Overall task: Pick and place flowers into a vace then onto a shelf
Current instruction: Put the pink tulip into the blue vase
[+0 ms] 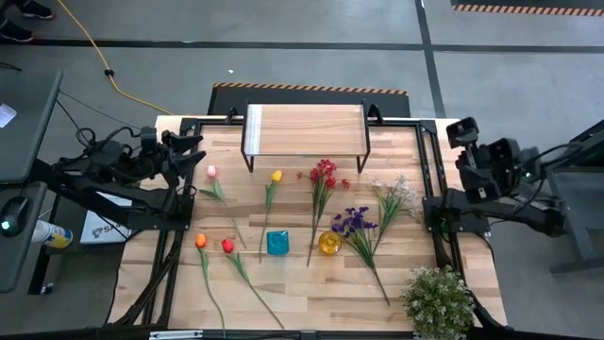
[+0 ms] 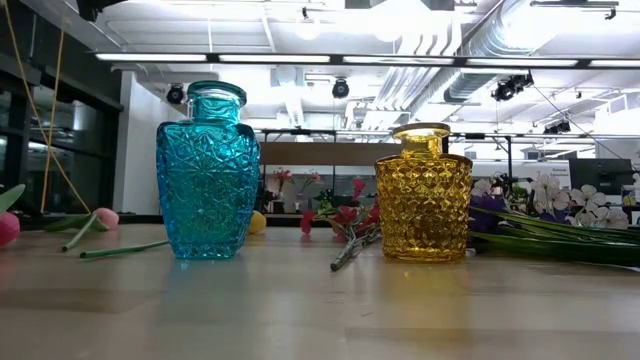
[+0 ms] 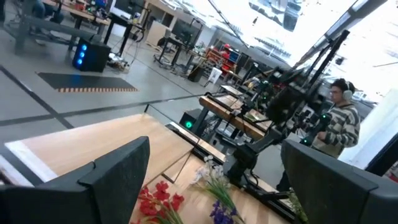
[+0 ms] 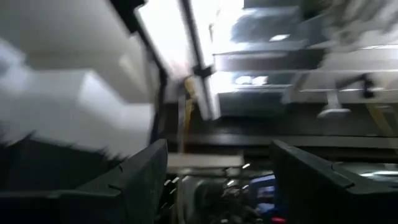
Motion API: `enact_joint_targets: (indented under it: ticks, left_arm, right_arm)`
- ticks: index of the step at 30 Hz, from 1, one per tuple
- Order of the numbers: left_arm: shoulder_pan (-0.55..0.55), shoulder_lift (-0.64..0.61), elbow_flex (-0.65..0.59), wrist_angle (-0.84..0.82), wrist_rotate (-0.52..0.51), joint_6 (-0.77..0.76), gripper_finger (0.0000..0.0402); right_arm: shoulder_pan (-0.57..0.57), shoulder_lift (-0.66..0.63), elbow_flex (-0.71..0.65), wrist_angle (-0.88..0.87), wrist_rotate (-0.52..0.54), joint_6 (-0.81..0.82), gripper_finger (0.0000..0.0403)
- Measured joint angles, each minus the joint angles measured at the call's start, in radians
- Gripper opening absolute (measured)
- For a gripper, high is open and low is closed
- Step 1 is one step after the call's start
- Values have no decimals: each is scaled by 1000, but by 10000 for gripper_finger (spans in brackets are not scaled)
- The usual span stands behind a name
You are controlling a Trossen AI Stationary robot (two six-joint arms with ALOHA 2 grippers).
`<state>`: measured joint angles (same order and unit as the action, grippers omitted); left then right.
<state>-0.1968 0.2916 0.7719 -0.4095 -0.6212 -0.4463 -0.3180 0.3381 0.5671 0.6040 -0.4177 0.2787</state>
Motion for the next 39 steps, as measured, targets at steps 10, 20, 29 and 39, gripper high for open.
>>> enact_joint_targets:
  ticks: [10, 20, 29, 39]
  left_arm:
    - [0, 8, -1, -198, 6, -308, 395]
    - [0, 68, -1, -556, 106, -847, 395]
    - [0, 208, -1, -770, 334, -1186, 395]
    - [0, 449, -1, -776, 375, -1301, 395]
  right_arm:
    - [0, 378, 340, -48, -225, 3, 273]
    - [0, 569, 476, -48, -376, 61, 273]
    - [0, 593, 478, -47, -405, 62, 273]
    - [0, 591, 478, -47, -402, 55, 273]
